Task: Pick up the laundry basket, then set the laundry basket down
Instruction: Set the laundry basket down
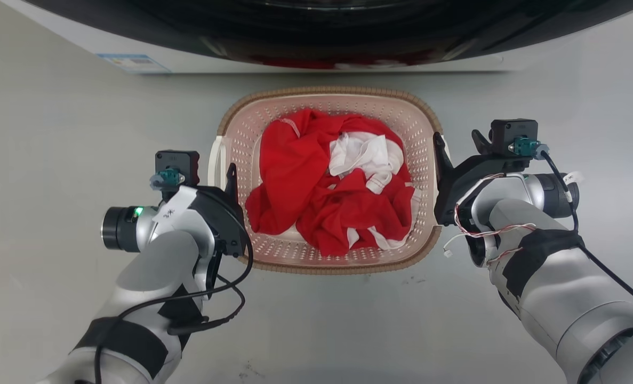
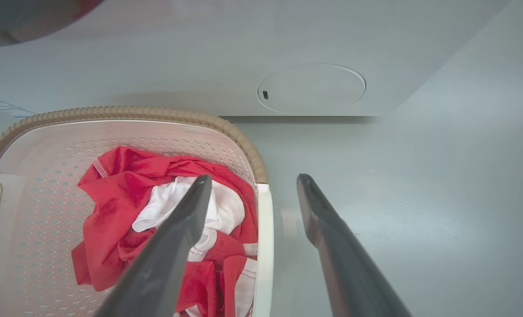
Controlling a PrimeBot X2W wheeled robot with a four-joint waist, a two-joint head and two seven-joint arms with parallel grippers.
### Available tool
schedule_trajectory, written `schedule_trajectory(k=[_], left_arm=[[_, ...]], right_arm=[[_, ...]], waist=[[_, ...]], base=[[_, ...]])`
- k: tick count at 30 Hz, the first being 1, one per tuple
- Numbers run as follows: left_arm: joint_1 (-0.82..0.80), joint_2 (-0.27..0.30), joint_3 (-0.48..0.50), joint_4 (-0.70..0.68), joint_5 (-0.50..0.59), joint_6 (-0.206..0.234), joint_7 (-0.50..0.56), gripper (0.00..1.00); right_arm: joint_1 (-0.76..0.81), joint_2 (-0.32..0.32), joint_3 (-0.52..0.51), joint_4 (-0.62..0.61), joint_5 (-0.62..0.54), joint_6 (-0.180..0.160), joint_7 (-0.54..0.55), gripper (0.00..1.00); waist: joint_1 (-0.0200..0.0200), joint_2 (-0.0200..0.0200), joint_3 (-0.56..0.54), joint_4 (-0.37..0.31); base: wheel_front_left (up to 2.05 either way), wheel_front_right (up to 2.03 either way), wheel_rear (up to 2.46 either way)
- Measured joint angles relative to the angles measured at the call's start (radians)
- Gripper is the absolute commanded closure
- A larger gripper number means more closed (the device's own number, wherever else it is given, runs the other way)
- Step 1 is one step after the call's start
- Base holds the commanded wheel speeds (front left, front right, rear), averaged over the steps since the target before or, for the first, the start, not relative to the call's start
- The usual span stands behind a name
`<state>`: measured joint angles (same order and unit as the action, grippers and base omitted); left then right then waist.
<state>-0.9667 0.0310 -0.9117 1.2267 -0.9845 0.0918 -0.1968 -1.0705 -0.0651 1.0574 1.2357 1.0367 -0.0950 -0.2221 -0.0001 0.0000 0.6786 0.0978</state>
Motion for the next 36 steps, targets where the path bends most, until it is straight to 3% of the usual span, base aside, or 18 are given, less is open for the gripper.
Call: schedule_trajectory(k=[17, 26, 36], left_arm=[[0.143, 0.002, 0.021, -0.024, 0.0, -0.057, -0.053, 0.0], [0.224, 0.028, 0.067, -0.126, 0.021, -0.055, -0.053, 0.0], [0.4, 0.076, 0.145, -0.282, 0.08, -0.016, -0.053, 0.0]], right_arm=[[0.129, -0.019, -0.056, -0.032, 0.001, 0.035, -0.027, 0.0], [0.219, -0.041, -0.126, -0.127, -0.015, 0.03, -0.027, 0.0], [0.4, -0.079, -0.221, -0.28, -0.079, 0.0, -0.027, 0.0]], waist=[[-0.0001, -0.0001, -0.22, -0.02], [0.0, -0.0001, -0.335, -0.026], [-0.0002, -0.0002, -0.483, -0.035]], base=[[0.0, 0.0, 0.0], [0.0, 0.0, 0.0], [0.0, 0.0, 0.0]])
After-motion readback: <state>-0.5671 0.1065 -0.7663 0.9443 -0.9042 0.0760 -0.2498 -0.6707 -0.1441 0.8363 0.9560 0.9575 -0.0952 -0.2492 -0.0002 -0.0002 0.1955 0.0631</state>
